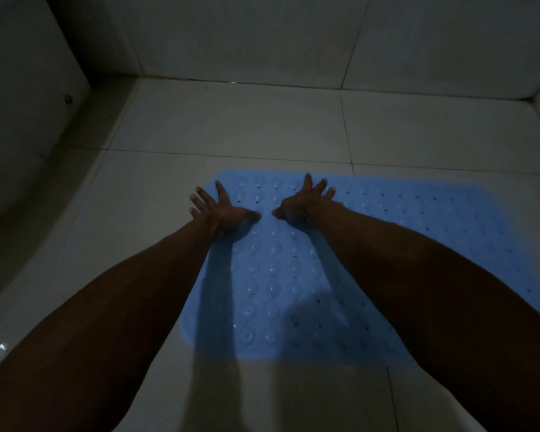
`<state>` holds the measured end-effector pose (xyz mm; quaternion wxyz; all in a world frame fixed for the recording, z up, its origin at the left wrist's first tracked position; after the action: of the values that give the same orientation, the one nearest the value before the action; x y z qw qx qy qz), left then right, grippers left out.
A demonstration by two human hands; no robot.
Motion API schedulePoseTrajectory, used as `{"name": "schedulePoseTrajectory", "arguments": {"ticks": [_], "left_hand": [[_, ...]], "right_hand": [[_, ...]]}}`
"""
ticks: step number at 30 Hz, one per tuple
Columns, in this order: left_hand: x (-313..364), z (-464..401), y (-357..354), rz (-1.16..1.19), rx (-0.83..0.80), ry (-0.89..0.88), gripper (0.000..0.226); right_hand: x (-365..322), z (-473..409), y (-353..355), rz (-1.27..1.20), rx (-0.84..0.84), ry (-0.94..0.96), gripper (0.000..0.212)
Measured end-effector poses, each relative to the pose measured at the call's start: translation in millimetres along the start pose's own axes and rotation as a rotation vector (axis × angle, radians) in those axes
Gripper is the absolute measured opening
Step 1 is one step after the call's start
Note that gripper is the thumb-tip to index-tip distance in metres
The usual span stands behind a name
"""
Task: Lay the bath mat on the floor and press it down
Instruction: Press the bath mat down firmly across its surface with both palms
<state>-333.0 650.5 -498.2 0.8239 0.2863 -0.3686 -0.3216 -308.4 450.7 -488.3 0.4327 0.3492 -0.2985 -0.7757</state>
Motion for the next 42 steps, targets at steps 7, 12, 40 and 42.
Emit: {"name": "schedulePoseTrajectory", "arguments": {"ticks": [7, 12, 40, 42], "left_hand": [[2, -1, -3, -0.027, -0.002, 0.004, 0.126], [5, -5, -6, -0.041, 0.059, 0.038, 0.121], [18, -21, 5, 0.034, 0.151, 0.125, 0.122], [17, -29, 15, -0.015, 0.112, 0.147, 0.129]], "right_hand": [[8, -6, 12, 0.081, -0.052, -0.036, 0.153], [15, -5, 8, 0.068, -0.058, 0.026, 0.153], [10, -16, 16, -0.181, -0.057, 0.036, 0.119], [10, -18, 15, -0.205, -0.039, 0.024, 0.114]]}}
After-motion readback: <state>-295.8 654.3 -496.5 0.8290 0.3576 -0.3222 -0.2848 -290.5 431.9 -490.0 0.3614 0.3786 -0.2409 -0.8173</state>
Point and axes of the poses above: each hand's wrist, its own z-axis away from the middle knuckle, its own y-axis out of the back of the hand, x = y × z, the point moved 5 cm from there along -z, towards the middle knuckle, and after that the axes turned 1 degree about y, right-handed, at the moved point
